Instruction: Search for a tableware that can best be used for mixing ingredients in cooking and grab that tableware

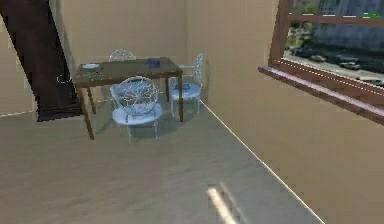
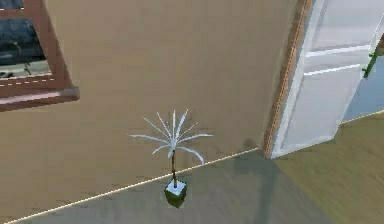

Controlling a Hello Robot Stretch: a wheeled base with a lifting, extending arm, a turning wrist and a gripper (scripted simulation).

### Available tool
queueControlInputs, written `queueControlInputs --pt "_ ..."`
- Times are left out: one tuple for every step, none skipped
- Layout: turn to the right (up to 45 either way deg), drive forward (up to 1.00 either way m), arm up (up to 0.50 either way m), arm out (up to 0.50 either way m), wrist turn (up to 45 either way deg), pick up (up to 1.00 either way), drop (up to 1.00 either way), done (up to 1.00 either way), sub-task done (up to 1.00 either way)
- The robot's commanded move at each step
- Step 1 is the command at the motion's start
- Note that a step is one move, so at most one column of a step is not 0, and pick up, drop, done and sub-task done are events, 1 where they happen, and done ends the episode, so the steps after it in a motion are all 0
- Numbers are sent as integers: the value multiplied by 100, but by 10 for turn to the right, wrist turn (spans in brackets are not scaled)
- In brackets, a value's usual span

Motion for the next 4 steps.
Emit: queueControlInputs --pt "0 100 0 0 0 0 0 0 0" --pt "30 0 0 0 0 0 0 0 0" --pt "0 75 0 0 0 0 0 0 0" --pt "-450 0 0 0 0 0 0 0 0"
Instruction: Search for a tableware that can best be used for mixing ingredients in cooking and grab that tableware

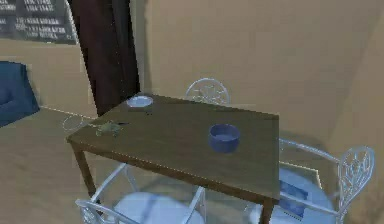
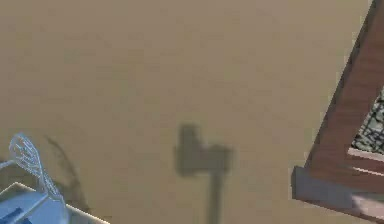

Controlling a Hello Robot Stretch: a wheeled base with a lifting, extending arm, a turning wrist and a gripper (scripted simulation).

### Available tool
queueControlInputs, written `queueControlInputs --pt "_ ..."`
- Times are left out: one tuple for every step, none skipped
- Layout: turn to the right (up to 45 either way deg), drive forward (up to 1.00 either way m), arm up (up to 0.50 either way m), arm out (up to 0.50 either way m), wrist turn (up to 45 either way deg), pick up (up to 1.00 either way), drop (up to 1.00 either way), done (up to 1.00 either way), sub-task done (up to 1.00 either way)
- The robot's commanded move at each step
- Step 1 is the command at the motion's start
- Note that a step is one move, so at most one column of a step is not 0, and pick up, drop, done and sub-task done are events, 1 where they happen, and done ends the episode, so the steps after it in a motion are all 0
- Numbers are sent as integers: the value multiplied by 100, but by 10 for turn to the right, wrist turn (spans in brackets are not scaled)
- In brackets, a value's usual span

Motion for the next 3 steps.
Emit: queueControlInputs --pt "-450 0 0 0 0 0 0 0 0" --pt "-300 0 0 0 0 0 0 0 0" --pt "450 0 0 0 0 0 0 0 0"
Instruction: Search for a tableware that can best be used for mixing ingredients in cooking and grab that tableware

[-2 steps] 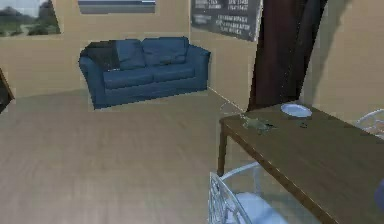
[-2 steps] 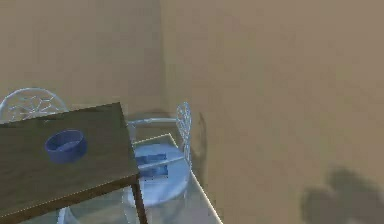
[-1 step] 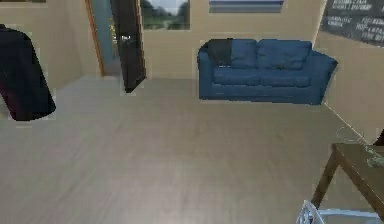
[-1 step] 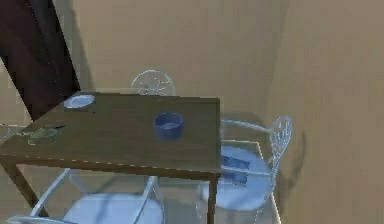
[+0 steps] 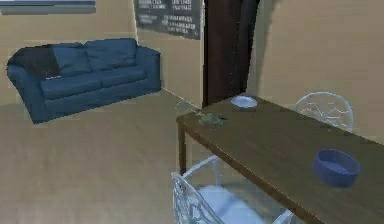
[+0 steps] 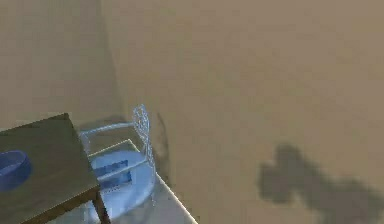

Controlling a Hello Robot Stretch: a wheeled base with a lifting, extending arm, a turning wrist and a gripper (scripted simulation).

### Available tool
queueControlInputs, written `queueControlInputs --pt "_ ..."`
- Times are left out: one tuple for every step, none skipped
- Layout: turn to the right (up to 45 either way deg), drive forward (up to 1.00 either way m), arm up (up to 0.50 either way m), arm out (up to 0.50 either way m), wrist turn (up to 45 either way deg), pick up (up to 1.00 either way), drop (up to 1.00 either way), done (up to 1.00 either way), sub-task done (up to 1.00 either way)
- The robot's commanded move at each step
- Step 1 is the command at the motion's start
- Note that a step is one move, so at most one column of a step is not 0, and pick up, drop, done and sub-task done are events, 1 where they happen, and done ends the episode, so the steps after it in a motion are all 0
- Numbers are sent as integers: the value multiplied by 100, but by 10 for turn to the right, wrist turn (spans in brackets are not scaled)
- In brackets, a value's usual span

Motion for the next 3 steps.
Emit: queueControlInputs --pt "450 0 0 0 0 0 0 0 0" --pt "360 0 0 0 0 0 0 0 0" --pt "0 60 0 0 0 0 0 0 0"
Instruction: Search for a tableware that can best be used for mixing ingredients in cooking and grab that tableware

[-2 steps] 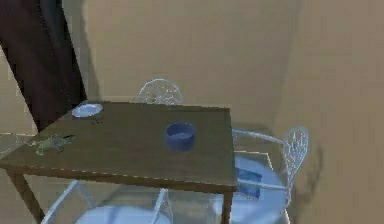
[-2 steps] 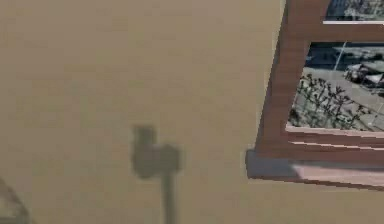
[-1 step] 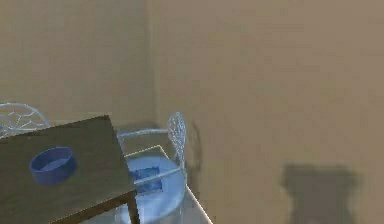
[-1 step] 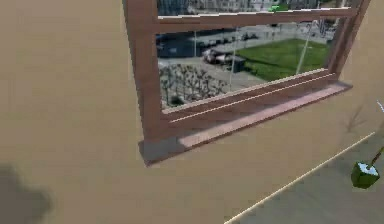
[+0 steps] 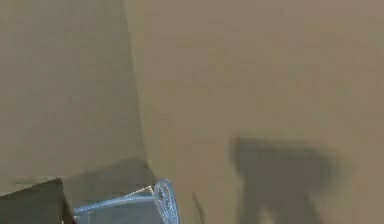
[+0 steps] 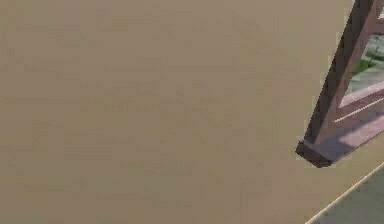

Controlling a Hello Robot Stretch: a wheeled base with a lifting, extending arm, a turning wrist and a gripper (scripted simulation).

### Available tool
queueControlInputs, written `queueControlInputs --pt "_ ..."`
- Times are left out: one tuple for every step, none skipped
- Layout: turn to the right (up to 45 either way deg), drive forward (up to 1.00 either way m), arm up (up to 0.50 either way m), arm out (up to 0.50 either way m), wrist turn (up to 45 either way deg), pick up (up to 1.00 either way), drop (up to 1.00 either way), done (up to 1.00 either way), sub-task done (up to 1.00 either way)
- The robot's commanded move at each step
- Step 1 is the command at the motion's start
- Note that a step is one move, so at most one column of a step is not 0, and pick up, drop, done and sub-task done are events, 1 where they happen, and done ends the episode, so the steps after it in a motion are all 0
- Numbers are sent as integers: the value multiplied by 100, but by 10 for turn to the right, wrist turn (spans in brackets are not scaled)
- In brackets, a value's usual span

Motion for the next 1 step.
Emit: queueControlInputs --pt "-450 0 0 0 0 0 0 0 0"
